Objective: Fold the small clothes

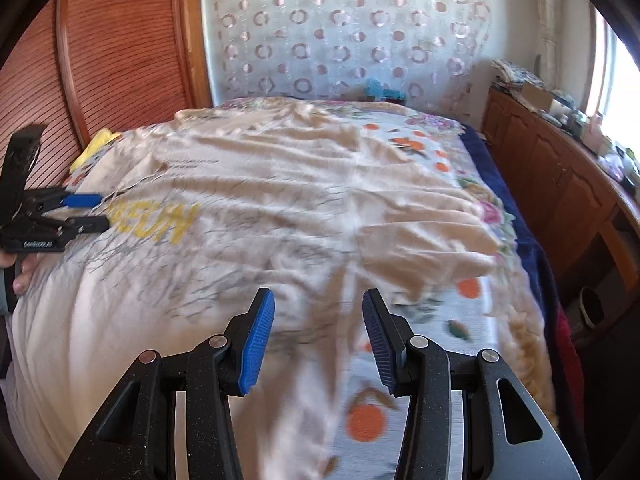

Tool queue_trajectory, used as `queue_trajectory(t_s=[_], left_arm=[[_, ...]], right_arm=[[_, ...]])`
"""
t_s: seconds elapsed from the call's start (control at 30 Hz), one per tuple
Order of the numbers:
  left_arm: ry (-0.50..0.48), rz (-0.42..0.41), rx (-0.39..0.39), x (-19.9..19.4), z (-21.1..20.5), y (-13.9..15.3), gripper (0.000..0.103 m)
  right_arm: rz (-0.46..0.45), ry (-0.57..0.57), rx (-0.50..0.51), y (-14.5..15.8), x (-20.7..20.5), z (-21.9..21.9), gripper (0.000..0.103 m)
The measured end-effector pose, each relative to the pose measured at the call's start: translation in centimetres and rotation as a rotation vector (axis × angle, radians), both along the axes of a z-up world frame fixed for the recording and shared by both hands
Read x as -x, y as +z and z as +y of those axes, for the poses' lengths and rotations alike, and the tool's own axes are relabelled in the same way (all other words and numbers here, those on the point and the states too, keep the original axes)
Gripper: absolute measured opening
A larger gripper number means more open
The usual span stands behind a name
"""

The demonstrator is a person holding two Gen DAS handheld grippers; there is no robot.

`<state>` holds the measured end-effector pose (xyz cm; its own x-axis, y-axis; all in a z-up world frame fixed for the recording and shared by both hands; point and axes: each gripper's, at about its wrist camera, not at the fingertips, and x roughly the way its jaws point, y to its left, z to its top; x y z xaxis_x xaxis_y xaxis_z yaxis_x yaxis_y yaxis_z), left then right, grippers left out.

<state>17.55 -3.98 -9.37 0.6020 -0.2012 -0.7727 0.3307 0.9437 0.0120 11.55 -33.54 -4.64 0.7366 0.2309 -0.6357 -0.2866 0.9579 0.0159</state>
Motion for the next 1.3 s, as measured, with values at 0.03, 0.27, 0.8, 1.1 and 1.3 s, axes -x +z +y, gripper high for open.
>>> queue_trajectory(t_s=[0.03, 0.27, 0.8, 1.1, 1.3], left_arm=[[0.0, 0.001, 0.0, 0.0, 0.0, 0.0, 0.062], [0.001, -0.001, -0.004, 0.1, 0.0, 0.1, 0.062], [0.016, 0.013, -0.012, -0.3, -0.2, -0.3, 0.082], [0.028, -0.05, 0.002, 1.3, 0.4, 1.4, 0.082], [0.036, -0.111, 0.081, 3.4, 1.3, 4.3, 0.082]], right_arm=[[0.002, -0.019, -0.008, 0.1, -0.2, -1.0, 0.048], [0.046, -0.162, -0.071, -0.2, -2.6, -8.0, 0.048], [0.098, -0.172, -0.19, -1.1, -7.3, -10.0, 0.048], [0.083, -0.123, -0.139, -0.8, -8.0, -8.2, 0.011], [-0.024, -0.043, -0.168, 2.4, -6.3, -6.6, 0.006]])
